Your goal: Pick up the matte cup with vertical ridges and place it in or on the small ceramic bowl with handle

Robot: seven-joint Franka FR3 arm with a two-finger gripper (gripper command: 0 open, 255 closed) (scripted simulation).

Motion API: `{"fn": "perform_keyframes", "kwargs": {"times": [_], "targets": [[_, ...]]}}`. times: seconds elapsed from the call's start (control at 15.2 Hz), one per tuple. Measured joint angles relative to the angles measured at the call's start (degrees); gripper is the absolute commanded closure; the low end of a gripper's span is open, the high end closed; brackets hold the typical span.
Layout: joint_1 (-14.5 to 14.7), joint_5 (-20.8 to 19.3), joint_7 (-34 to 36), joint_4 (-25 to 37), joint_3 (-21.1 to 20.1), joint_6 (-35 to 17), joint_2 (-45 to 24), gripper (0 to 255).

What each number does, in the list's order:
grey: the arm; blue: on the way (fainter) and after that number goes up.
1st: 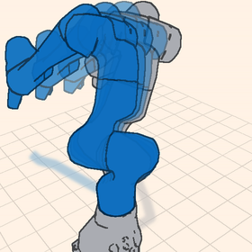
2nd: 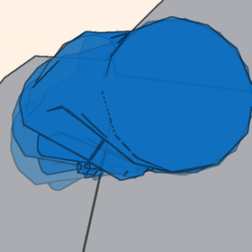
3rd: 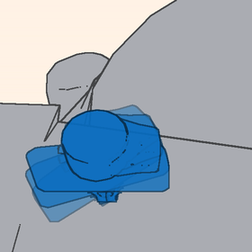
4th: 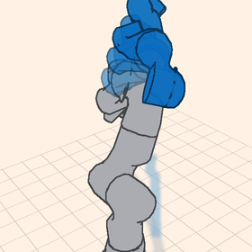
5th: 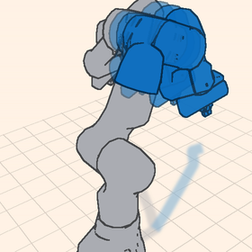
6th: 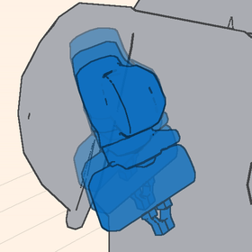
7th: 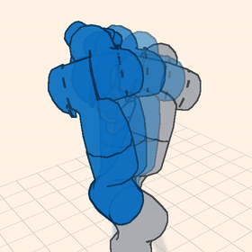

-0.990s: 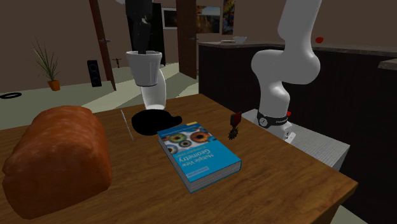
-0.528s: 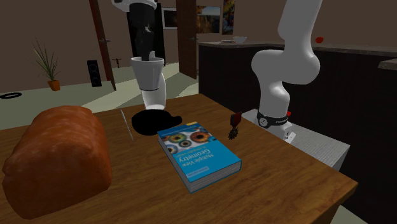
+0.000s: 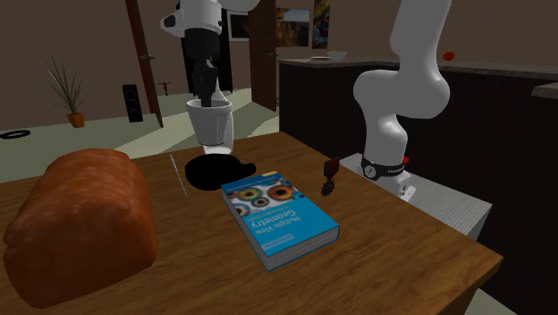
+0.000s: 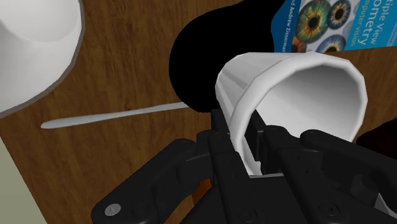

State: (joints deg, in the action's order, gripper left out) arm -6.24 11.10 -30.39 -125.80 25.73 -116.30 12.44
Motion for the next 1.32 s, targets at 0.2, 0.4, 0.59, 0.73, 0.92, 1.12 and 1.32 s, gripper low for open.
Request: {"fn": "perform_keyframes", "kwargs": {"times": [0.2,0.4,0.59,0.73,0.92,1.12,1.32], "targets": [[0.1,0.5,-0.7,-1.7,0.2,-2.1,-0.6,255],[0.2,1.2,-1.6,-3.1,0.4,-4.3,-1.5,255],[0.2,1.4,-2.0,-3.5,0.5,-4.9,-1.8,255],[0.2,1.4,-2.0,-3.5,0.5,-5.0,-1.8,255],[0.2,1.4,-2.0,-3.6,0.5,-5.0,-1.8,0],[0.2,1.4,-2.0,-3.6,0.5,-5.0,-1.8,0],[0.2,1.4,-2.0,-3.5,0.5,-5.0,-1.8,0]]}}
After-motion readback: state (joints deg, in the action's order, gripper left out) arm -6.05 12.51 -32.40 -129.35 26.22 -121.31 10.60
